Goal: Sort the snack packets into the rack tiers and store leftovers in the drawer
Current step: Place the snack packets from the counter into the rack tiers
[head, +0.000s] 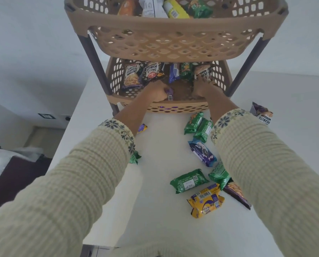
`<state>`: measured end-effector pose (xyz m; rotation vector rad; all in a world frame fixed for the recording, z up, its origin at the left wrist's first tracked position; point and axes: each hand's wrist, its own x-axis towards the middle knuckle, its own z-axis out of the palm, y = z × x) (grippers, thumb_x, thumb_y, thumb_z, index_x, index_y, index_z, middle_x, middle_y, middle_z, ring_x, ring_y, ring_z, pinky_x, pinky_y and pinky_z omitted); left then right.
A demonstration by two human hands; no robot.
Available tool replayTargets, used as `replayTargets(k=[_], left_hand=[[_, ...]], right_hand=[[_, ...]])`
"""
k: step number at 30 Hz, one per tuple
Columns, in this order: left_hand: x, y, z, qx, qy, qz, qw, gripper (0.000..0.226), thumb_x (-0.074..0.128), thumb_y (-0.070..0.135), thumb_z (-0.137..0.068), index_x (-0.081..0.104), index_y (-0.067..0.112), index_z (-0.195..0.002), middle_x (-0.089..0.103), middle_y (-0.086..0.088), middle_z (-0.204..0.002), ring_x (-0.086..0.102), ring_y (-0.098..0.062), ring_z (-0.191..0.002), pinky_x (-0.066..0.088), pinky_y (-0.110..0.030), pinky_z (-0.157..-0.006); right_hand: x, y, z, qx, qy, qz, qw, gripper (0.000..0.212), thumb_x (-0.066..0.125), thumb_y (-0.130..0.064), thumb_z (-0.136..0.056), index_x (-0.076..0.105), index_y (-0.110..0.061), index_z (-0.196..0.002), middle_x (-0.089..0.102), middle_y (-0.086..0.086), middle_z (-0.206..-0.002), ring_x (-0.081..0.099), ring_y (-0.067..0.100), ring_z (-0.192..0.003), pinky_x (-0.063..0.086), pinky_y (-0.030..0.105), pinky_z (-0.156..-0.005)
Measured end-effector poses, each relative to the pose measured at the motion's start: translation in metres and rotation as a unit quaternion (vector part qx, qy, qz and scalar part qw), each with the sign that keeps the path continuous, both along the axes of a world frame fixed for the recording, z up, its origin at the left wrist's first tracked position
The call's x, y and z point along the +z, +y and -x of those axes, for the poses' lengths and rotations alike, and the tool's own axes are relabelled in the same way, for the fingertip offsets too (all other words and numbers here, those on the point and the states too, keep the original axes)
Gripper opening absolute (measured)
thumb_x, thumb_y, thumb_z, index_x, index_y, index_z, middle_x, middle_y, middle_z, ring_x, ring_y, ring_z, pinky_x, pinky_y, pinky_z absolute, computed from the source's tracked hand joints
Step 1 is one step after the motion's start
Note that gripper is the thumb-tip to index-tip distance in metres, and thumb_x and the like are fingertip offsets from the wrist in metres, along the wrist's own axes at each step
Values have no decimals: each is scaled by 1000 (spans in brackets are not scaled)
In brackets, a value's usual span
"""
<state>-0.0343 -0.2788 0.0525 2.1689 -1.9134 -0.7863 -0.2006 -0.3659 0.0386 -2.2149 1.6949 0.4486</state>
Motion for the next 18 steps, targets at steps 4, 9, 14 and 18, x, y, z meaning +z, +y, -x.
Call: replayTargets(k=[4, 9, 14, 18], left_hand=[[2, -2, 2, -8, 8, -9, 1000, 51, 47, -3, -91, 58, 22, -134, 54, -8, -139, 57, -27, -115, 38, -24, -81], [8, -11, 19, -47, 15, -30, 998, 55, 42, -4, -90, 55, 21, -137, 59, -10, -129, 57, -20, -84, 40, -25, -68], [14, -25, 54, -84, 27, -59, 994, 57, 43, -1, -93, 49, 29, -141, 57, -7, -127, 61, -18, -81, 40, -18, -47], [14, -32, 73, -112, 24, -58, 992, 62, 39, -1, -92, 47, 37, -140, 46, -7, -145, 60, -21, -89, 40, -19, -54]], right_hand=[[5, -2, 5, -36, -131, 37, 990, 51, 45, -4, -95, 36, -2, -145, 37, 21, -150, 43, 39, -132, 43, 45, -100], [22, 8, 16, -111, -274, 139, 945, 50, 45, 1, -90, 55, -18, -136, 57, 15, -134, 60, 33, -112, 54, 45, -90], [38, 21, 25, -104, -296, 194, 929, 52, 41, 2, -88, 57, -16, -134, 59, 12, -134, 58, 31, -117, 46, 34, -79], [47, 27, 28, -61, -286, 222, 930, 59, 38, 5, -85, 51, -14, -139, 55, 13, -139, 52, 32, -125, 42, 32, -83]])
